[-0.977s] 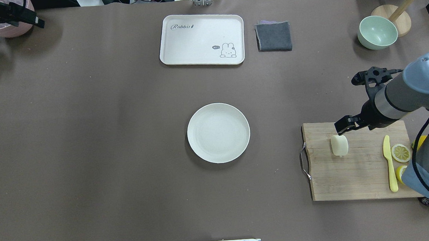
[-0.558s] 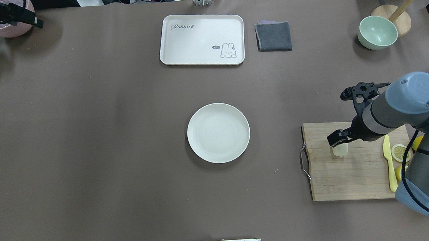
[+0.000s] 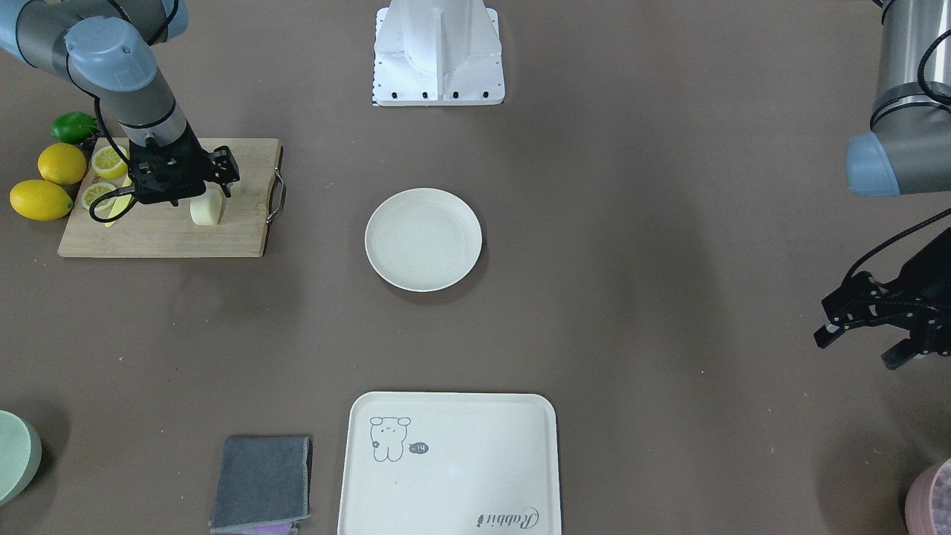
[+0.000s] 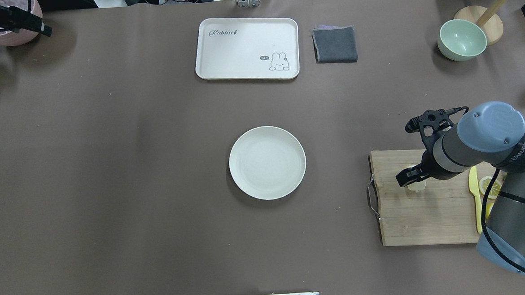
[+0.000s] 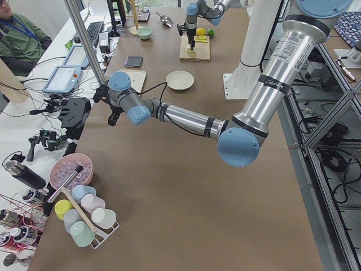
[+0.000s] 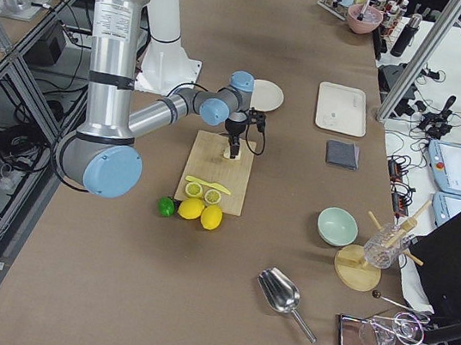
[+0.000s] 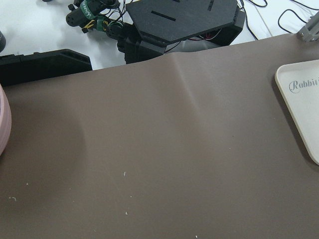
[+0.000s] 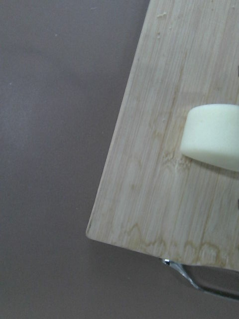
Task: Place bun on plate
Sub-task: 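Lower the right gripper onto the pale bun on the cutting board and grasp it, then lift the bun and carry it over the white plate with the right gripper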
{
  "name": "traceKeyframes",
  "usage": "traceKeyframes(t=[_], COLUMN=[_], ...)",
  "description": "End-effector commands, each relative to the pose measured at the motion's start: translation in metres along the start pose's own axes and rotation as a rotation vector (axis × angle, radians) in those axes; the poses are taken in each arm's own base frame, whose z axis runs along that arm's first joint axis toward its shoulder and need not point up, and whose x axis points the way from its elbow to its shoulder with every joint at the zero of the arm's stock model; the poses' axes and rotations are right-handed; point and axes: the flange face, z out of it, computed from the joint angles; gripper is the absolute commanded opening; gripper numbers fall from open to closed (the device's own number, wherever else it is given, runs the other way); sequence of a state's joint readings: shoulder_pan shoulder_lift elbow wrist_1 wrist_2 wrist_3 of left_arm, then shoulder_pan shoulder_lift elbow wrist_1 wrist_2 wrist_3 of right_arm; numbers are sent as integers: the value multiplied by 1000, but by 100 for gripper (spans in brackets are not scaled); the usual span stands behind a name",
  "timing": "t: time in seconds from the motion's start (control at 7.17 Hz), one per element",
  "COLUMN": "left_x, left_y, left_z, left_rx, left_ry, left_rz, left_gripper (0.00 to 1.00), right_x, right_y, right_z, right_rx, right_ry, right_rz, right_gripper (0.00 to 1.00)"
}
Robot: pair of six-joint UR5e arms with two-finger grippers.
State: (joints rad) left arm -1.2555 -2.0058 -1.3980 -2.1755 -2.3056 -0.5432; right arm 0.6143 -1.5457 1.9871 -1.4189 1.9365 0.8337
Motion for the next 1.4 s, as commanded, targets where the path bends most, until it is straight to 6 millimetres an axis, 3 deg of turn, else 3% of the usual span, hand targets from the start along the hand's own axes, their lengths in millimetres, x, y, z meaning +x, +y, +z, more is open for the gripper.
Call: traceKeyframes(t=[0.0, 0.28, 0.42, 0.56, 0.84, 1.12, 1.26], left_x=[0, -1, -1, -1, -1, 2, 4], left_y=[1, 1, 1, 1, 0, -2, -2], left_z=[0, 2, 1, 1, 0, -2, -3], left_rx=[0, -3, -2, -2, 1, 5, 8], left_ry=[1, -1, 0, 0, -1, 2, 7], left_rz=[1, -2, -1, -1, 0, 2, 3], left_gripper=[98, 98, 98, 98, 98, 98, 98], right_x=[2, 2, 1, 0, 5, 0, -24], right_y=[0, 0, 0, -1, -7, -45, -65], right_z=[6, 4, 3, 1, -11, -73, -96], right_rx=[-8, -7, -7, -3, 18, 115, 161], right_ry=[8, 5, 2, -2, -12, -99, -147], right_rz=[-3, 14, 10, 2, 12, 42, 24], right_gripper=[78, 52, 12, 0, 0, 0, 0])
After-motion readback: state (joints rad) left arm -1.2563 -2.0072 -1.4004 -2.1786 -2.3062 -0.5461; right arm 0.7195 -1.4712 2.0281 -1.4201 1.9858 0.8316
